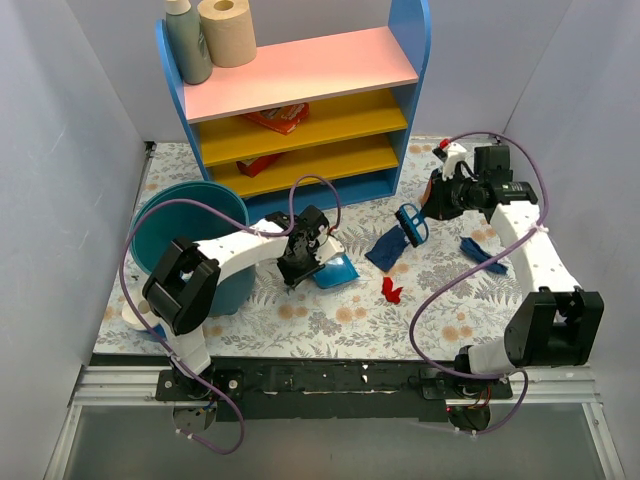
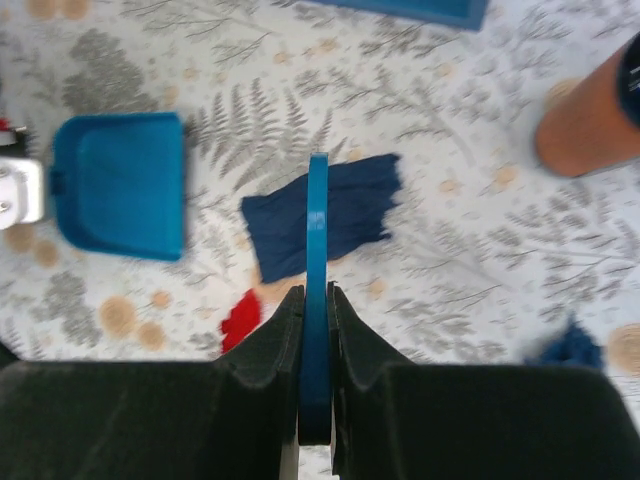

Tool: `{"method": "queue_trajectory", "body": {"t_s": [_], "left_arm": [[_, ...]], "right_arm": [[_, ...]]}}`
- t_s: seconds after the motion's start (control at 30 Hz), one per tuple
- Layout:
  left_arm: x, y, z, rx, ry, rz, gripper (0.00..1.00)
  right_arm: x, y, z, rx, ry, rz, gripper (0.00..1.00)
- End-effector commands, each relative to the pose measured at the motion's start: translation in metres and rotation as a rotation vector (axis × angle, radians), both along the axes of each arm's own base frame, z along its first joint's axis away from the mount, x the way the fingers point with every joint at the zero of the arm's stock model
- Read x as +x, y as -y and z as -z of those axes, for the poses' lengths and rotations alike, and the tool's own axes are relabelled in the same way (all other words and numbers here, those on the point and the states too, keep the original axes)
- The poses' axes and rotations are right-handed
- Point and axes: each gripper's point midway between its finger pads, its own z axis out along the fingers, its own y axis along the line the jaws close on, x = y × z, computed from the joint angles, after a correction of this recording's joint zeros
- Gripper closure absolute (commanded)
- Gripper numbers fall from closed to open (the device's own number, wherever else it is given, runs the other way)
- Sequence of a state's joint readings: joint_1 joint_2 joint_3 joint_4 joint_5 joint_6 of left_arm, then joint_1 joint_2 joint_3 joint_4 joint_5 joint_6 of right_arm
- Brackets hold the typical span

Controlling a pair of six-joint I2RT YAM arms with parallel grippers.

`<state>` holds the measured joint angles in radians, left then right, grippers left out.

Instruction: Sweep away the paper scraps from the table

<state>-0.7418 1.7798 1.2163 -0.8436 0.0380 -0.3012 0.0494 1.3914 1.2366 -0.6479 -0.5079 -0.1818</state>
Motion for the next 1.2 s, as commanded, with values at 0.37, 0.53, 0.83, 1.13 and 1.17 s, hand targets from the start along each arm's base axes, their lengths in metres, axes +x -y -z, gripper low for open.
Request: {"method": "queue_trajectory", "body": {"t_s": [0.37, 0.53, 0.83, 1.13, 1.17], "left_arm": [[0.010, -0.005, -0.016, 0.130, -0.046, 0.060, 1.00], [0.018, 0.000, -0.006, 0.150, -0.042, 0.075, 1.00], [0.028, 0.016, -0.001, 0.140, -0.038, 0.087, 1.00], [0.028, 0.026, 0.000, 0.118, -0.047, 0.084, 1.00], [0.028, 0.027, 0.000, 0.114, -0.048, 0.083, 1.00]], "right_arm": [[0.046, -0.004, 0.041, -0.443, 0.157, 0.004, 0.99], [0.033, -0.026, 0.063, -0.382, 0.083, -0.040, 0.99], [0.020, -0.081, 0.057, -0.144, 0.001, -0.162, 0.99], [-0.012, -0.116, 0.048, 0.026, -0.075, -0.270, 0.99], [-0.015, -0.117, 0.048, 0.036, -0.082, -0.274, 0.99]]}}
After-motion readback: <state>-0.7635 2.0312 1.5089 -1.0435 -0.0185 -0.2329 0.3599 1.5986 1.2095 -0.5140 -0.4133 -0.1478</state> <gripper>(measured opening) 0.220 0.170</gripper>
